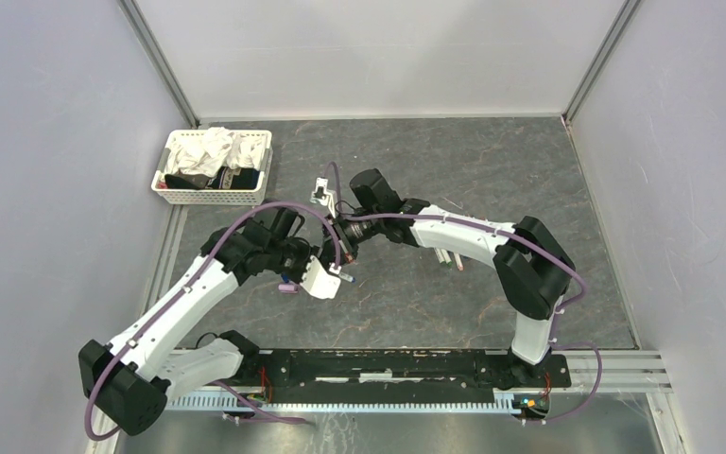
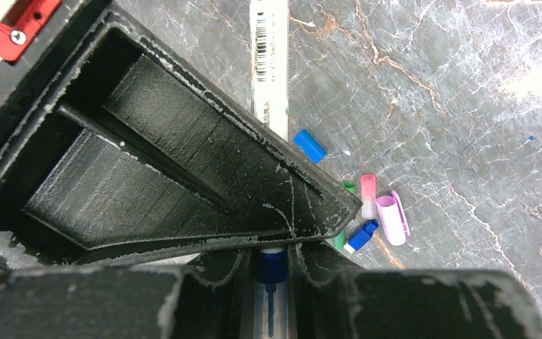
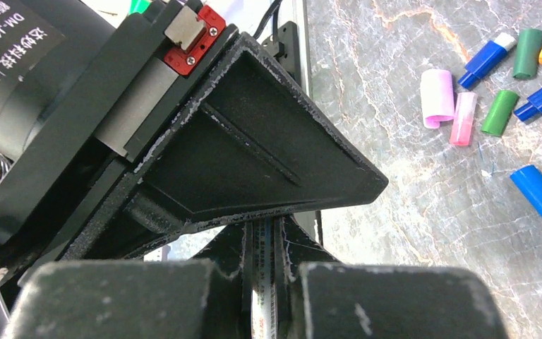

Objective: Open the pen caps

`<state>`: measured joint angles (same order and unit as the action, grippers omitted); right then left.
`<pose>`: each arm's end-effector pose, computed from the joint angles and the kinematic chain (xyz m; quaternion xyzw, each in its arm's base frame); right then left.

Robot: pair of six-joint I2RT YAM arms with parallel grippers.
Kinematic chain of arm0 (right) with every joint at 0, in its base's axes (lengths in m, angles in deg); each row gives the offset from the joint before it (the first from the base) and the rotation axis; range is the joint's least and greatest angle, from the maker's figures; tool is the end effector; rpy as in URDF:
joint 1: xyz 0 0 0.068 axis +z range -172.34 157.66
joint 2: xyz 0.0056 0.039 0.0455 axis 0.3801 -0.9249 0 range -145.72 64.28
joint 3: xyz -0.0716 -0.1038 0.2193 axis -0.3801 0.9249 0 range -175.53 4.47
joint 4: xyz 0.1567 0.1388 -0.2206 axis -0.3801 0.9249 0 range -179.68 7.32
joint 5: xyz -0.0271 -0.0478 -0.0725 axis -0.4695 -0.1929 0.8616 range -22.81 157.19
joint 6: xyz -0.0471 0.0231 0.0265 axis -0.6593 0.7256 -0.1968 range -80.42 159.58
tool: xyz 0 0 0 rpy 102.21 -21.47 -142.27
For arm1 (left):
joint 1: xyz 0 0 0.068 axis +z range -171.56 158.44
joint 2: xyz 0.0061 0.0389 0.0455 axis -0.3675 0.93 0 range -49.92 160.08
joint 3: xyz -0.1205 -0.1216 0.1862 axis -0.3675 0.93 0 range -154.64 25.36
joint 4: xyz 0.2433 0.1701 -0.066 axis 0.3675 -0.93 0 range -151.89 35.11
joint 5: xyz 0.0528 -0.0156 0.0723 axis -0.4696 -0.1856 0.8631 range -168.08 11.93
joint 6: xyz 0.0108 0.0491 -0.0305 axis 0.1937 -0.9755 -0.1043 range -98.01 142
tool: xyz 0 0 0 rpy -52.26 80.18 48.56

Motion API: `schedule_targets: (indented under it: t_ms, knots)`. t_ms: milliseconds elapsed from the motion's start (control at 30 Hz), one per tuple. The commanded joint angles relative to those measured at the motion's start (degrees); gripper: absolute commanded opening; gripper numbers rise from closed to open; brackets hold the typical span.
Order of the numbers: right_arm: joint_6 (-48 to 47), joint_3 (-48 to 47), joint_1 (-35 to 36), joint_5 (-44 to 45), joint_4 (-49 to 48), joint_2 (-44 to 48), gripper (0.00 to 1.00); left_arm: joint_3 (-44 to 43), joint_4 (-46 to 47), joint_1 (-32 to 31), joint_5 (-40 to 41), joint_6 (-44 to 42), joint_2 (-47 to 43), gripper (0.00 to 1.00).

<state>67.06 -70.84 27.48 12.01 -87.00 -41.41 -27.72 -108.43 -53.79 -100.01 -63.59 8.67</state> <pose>0.2628 0.3655 0.1992 -0.3675 0.7216 0.5818 0.0756 0.1995 -0.1447 0.2558 0.8364 0.4451 -0.0463 0.3163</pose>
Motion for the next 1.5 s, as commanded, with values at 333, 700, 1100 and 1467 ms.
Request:
schedule_targets:
  t_ms: [333, 700, 1100, 1467]
  knots:
    - [-6.8, -6.1, 0.1, 7.4, 12.1, 0.1, 0.00, -4.3, 2.4, -0.3, -0.5, 3.8, 2.2, 0.02]
    - [-11.1, -11.1, 0.2, 7.0, 18.0, -2.6, 0.00, -4.7, 2.4, -0.4, 0.5, 5.2, 3.7, 0.02]
    - [-12.0, -10.1, 0.2, 8.6, 19.7, -3.3, 0.00, -6.1, 2.5, -0.4, 1.8, 5.9, 5.9, 0.02]
    - [-12.9, -8.6, 0.2, 9.2, 19.9, -3.0, 0.00, -6.6, 3.1, -0.3, 2.7, 7.3, 7.7, 0.02]
